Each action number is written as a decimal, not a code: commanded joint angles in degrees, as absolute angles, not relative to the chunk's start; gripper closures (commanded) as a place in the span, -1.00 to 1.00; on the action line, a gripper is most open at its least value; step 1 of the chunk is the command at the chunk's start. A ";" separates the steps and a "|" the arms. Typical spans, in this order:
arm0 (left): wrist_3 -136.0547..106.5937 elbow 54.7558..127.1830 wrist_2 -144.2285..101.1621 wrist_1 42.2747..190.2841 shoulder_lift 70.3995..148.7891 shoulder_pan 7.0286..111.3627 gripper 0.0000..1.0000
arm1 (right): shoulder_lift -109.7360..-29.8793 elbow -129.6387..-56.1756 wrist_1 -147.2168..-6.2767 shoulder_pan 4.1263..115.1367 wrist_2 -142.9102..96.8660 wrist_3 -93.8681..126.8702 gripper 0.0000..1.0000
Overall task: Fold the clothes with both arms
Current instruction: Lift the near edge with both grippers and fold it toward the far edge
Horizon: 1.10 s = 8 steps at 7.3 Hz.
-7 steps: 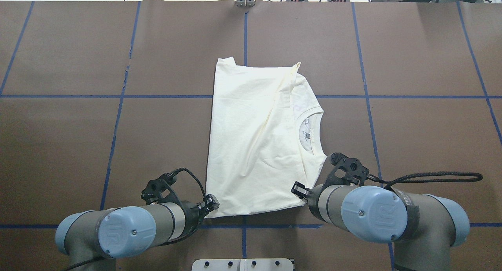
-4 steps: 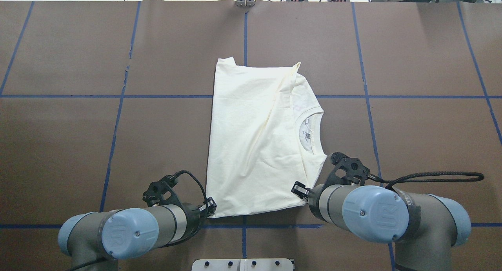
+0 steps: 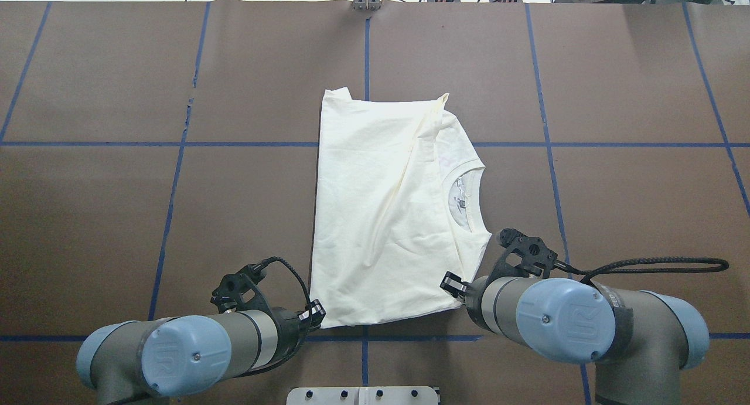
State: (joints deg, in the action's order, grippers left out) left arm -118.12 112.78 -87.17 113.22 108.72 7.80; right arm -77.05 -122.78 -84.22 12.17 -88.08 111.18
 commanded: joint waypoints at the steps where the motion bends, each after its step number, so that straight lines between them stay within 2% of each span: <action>1: -118.47 122.40 -87.28 103.83 109.16 7.65 1.00 | -79.61 -128.71 -86.20 11.00 -88.50 111.27 1.00; 2: -118.48 125.65 -87.36 103.10 111.51 7.73 1.00 | -81.80 -134.07 -90.05 10.64 -89.81 111.27 1.00; 3: -118.04 126.03 -87.54 99.79 114.75 12.00 1.00 | -80.52 -135.86 -90.96 14.55 -90.09 111.18 1.00; 4: -116.64 123.95 -88.93 98.80 117.57 18.91 1.00 | -77.72 -133.79 -92.10 18.77 -91.22 110.83 1.00; 6: -107.53 112.30 -91.67 99.75 123.10 27.47 1.00 | -67.03 -120.13 -92.37 31.93 -101.89 108.56 1.00; 8: -103.38 102.52 -91.50 104.11 126.03 30.58 1.00 | -61.36 -109.47 -91.85 37.17 -104.32 104.44 1.00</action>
